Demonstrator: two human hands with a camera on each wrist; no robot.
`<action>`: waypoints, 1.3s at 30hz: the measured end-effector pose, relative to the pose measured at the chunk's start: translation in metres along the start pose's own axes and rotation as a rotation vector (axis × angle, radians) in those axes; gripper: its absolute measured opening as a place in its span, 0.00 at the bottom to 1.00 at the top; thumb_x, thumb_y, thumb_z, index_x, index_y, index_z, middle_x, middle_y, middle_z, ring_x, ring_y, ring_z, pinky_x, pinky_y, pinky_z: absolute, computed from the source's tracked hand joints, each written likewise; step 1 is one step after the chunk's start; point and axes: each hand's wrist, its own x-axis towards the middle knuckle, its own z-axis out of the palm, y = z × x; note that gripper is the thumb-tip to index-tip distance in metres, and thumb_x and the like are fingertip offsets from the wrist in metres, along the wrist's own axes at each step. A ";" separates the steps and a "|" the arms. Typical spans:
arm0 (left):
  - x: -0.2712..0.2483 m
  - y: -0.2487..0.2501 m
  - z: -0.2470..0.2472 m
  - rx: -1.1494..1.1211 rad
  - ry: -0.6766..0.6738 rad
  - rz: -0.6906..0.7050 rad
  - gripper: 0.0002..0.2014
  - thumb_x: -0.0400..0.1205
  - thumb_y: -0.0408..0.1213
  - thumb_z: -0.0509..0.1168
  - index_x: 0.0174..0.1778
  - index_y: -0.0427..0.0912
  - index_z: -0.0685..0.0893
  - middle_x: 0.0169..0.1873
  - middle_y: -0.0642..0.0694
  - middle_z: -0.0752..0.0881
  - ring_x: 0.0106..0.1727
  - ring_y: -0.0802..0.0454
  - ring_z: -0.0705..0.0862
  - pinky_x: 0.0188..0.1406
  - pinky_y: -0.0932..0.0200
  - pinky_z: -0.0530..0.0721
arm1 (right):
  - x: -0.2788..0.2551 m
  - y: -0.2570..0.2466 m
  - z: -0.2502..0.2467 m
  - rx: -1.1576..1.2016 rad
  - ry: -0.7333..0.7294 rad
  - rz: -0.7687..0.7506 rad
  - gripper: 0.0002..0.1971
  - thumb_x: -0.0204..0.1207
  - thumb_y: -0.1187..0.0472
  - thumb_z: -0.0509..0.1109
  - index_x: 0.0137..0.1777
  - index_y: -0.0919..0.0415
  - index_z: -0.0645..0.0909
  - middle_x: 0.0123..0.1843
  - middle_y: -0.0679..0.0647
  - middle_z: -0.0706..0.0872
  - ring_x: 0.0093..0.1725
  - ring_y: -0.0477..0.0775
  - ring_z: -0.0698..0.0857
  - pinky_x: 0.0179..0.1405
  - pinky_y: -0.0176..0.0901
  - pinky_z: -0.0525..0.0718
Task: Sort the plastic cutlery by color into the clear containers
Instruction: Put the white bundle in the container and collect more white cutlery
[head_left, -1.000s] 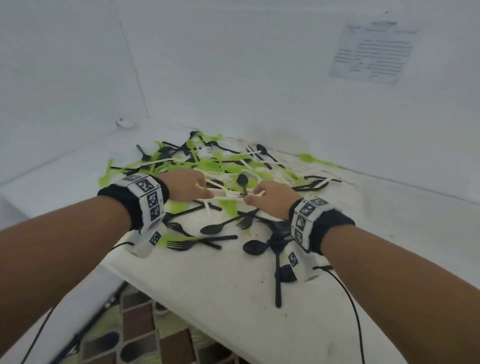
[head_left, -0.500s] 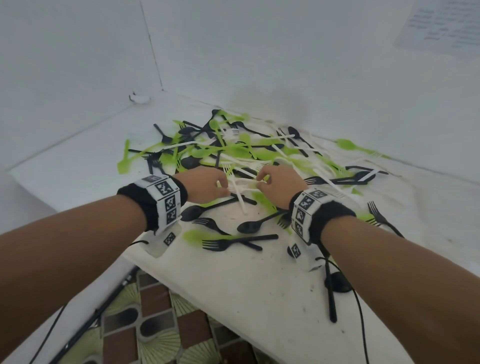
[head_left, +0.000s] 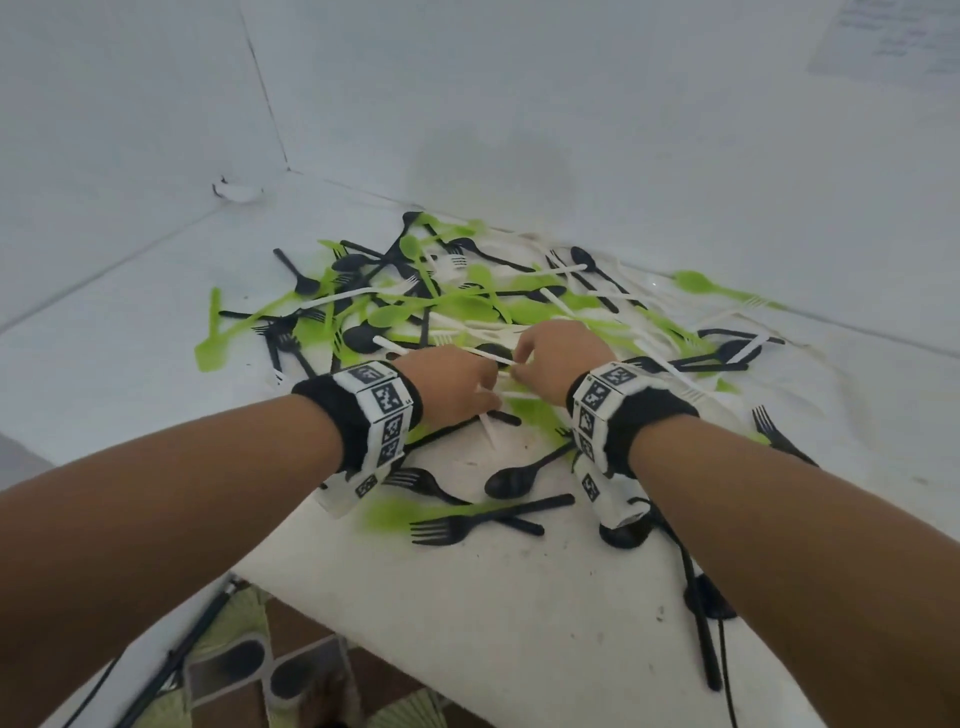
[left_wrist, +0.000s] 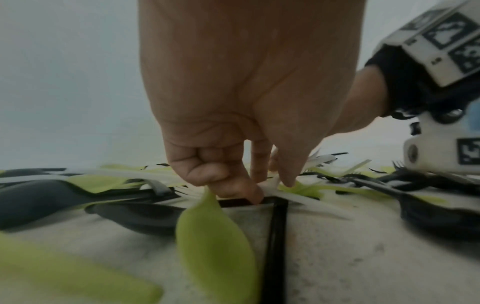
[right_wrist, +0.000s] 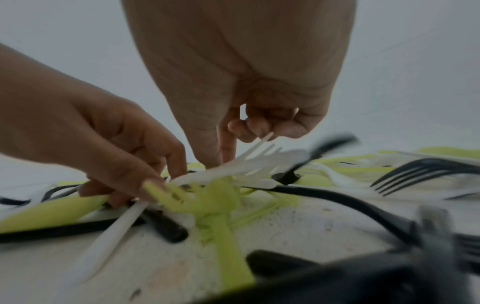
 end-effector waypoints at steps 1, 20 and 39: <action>0.004 -0.003 0.000 0.009 0.007 0.023 0.17 0.88 0.58 0.60 0.63 0.50 0.81 0.50 0.48 0.84 0.50 0.47 0.81 0.45 0.53 0.79 | 0.002 -0.003 0.000 0.008 0.022 0.025 0.07 0.81 0.53 0.69 0.49 0.49 0.89 0.51 0.51 0.89 0.49 0.55 0.87 0.47 0.47 0.87; -0.008 -0.089 -0.009 -0.439 0.033 0.372 0.28 0.88 0.34 0.57 0.82 0.41 0.54 0.36 0.35 0.86 0.34 0.38 0.86 0.31 0.46 0.82 | -0.053 -0.066 0.002 -0.270 0.257 0.612 0.11 0.81 0.61 0.58 0.52 0.48 0.81 0.40 0.46 0.85 0.44 0.57 0.84 0.59 0.56 0.66; -0.080 -0.178 0.006 -0.069 -0.059 0.321 0.18 0.86 0.57 0.63 0.69 0.57 0.73 0.41 0.55 0.83 0.47 0.54 0.84 0.49 0.53 0.81 | -0.042 -0.092 0.030 -0.156 -0.155 0.282 0.12 0.85 0.48 0.64 0.53 0.58 0.77 0.49 0.51 0.80 0.53 0.57 0.81 0.47 0.42 0.72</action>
